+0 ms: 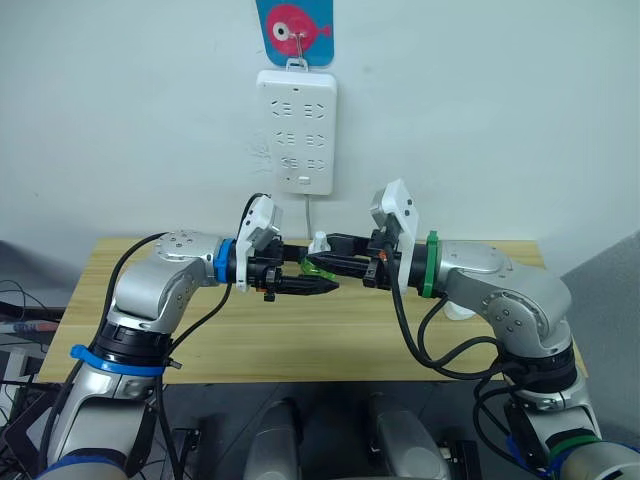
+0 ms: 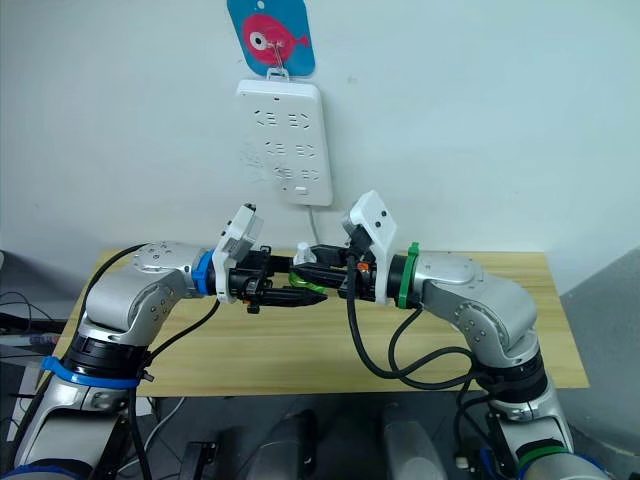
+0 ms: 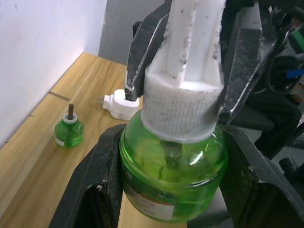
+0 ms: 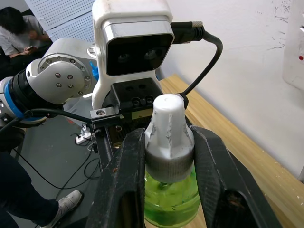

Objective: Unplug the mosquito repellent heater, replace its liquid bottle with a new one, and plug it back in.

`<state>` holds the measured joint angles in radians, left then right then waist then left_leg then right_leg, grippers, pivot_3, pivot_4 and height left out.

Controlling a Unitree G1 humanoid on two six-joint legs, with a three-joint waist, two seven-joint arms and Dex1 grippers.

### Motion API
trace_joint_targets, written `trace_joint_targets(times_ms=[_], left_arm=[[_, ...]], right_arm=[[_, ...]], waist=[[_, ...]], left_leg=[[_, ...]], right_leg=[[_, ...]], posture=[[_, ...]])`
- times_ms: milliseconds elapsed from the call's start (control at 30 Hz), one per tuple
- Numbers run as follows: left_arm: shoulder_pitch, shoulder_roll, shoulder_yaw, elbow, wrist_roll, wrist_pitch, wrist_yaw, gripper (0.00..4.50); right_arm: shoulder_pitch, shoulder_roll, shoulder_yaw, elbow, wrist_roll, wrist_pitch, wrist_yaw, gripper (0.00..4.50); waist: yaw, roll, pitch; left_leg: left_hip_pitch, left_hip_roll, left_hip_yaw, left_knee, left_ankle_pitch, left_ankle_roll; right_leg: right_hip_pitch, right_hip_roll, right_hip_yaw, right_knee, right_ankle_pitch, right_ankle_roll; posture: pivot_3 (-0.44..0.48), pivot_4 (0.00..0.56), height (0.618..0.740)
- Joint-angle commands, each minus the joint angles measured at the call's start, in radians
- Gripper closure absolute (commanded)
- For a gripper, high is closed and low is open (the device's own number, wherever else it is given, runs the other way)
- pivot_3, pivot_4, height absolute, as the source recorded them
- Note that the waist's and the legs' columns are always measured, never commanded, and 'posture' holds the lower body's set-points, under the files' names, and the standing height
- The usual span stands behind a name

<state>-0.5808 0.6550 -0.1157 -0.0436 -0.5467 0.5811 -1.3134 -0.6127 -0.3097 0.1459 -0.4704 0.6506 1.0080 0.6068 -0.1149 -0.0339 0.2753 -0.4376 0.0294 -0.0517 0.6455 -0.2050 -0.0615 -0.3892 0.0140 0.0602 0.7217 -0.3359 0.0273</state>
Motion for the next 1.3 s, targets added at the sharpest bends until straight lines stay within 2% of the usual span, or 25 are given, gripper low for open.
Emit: trace_joint_targets(times_ms=[33, 267, 400, 533, 667, 767, 833, 900, 1033, 1133, 1233, 1300], left_arm=[[0.004, 0.013, -0.001, -0.017, 0.012, -0.017, -0.008, 2.21], [-0.02, 0.025, -0.026, -0.037, 0.021, -0.042, -0.061, 2.21], [-0.027, 0.018, -0.02, -0.047, 0.017, -0.038, -0.046, 2.21], [-0.003, 0.005, -0.011, -0.061, 0.028, -0.052, -0.004, 2.21], [0.026, -0.03, -0.002, -0.053, 0.064, -0.098, 0.084, 2.21], [0.036, -0.092, -0.004, -0.033, 0.119, -0.18, 0.172, 2.21], [0.043, -0.147, -0.005, -0.027, 0.138, -0.215, 0.228, 2.21], [0.047, -0.183, -0.009, -0.013, 0.158, -0.25, 0.259, 2.21], [0.041, -0.222, -0.016, 0.012, 0.179, -0.272, 0.287, 2.21], [0.042, -0.231, -0.024, 0.005, 0.184, -0.274, 0.288, 2.21], [0.047, -0.234, -0.027, -0.012, 0.18, -0.265, 0.289, 2.21], [0.049, -0.233, -0.027, -0.022, 0.178, -0.258, 0.287, 2.21]], right_arm=[[-0.018, -0.019, 0.008, -0.046, 0.033, -0.04, 0.056, 3.47], [-0.214, -0.162, 0.166, 0.219, -0.031, -0.21, 0.502, 3.47], [-0.258, -0.182, 0.172, 0.271, -0.026, -0.209, 0.579, 3.47], [-0.232, -0.201, 0.085, 0.261, -0.028, -0.187, 0.501, 2.09], [-0.133, -0.243, -0.027, 0.14, -0.047, -0.182, 0.355, 0.52], [-0.014, -0.217, -0.085, -0.019, -0.063, -0.162, 0.179, 0.51], [0.075, -0.148, -0.101, -0.141, -0.087, -0.125, 0.011, 0.51], [0.129, -0.105, -0.067, -0.216, -0.14, -0.117, -0.098, 0.51], [0.18, 0.0, 0.0, -0.248, -0.208, -0.128, -0.247, 0.51], [0.189, 0.035, 0.025, -0.229, -0.243, -0.152, -0.287, 0.51], [0.196, 0.035, 0.047, -0.2, -0.273, -0.19, -0.289, 1.12], [0.196, 0.035, 0.051, -0.19, -0.273, -0.204, -0.276, 1.8]], waist=[[0.0, 0.0, 0.0], [-0.002, 0.0, 0.0], [0.0, 0.0, 0.0], [0.002, 0.0, 0.0], [0.008, 0.0, 0.0], [0.011, 0.0, 0.0], [0.011, 0.0, -0.001], [0.007, 0.0, -0.001], [-0.006, 0.0, -0.002], [-0.008, 0.0, -0.003], [-0.007, 0.0, -0.004], [-0.007, 0.0, -0.004]], left_leg=[[0.0, 0.0, 0.0, 0.0, 0.0, 0.0], [0.002, 0.0, 0.002, 0.002, -0.002, 0.004], [0.003, 0.0, 0.0, 0.001, -0.001, 0.004], [0.002, 0.0, -0.001, 0.001, -0.001, 0.004], [0.002, -0.001, -0.002, 0.001, -0.001, 0.003], [0.001, -0.001, -0.002, 0.001, -0.001, 0.004], [0.001, 0.0, -0.002, 0.001, -0.001, 0.004], [0.001, 0.0, -0.001, 0.002, -0.001, 0.003], [0.004, 0.0, 0.001, 0.002, 0.001, 0.001], [0.005, -0.001, 0.001, 0.002, 0.004, 0.0], [0.005, -0.001, 0.0, 0.001, 0.006, 0.0], [0.005, -0.001, 0.0, 0.001, 0.007, 0.0]], right_leg=[[0.0, 0.0, 0.0, 0.0, 0.0, 0.0], [0.002, 0.0, -0.002, 0.0, 0.001, -0.001], [0.002, 0.0, -0.005, 0.001, 0.001, -0.001], [0.001, -0.003, -0.014, 0.001, 0.001, -0.001], [0.002, -0.005, -0.017, 0.002, 0.001, -0.002], [0.001, -0.006, -0.018, 0.001, 0.001, -0.001], [0.001, -0.006, -0.017, 0.002, 0.001, -0.001], [0.001, -0.006, -0.017, 0.004, 0.001, -0.001], [0.0, -0.006, -0.016, 0.008, 0.001, -0.001], [0.0, -0.005, -0.016, 0.011, 0.002, -0.003], [0.001, -0.005, -0.016, 0.011, 0.004, -0.005], [0.001, -0.005, -0.017, 0.011, 0.004, -0.005]], posture=[[-0.166, 0.172, 0.723], [-0.145, 0.18, 0.723], [-0.137, 0.178, 0.723], [-0.142, 0.178, 0.723], [-0.151, 0.182, 0.723], [-0.163, 0.186, 0.723], [-0.178, 0.188, 0.723], [-0.178, 0.188, 0.723], [-0.198, 0.183, 0.723], [-0.197, 0.181, 0.723], [-0.19, 0.181, 0.723], [-0.183, 0.181, 0.723]])
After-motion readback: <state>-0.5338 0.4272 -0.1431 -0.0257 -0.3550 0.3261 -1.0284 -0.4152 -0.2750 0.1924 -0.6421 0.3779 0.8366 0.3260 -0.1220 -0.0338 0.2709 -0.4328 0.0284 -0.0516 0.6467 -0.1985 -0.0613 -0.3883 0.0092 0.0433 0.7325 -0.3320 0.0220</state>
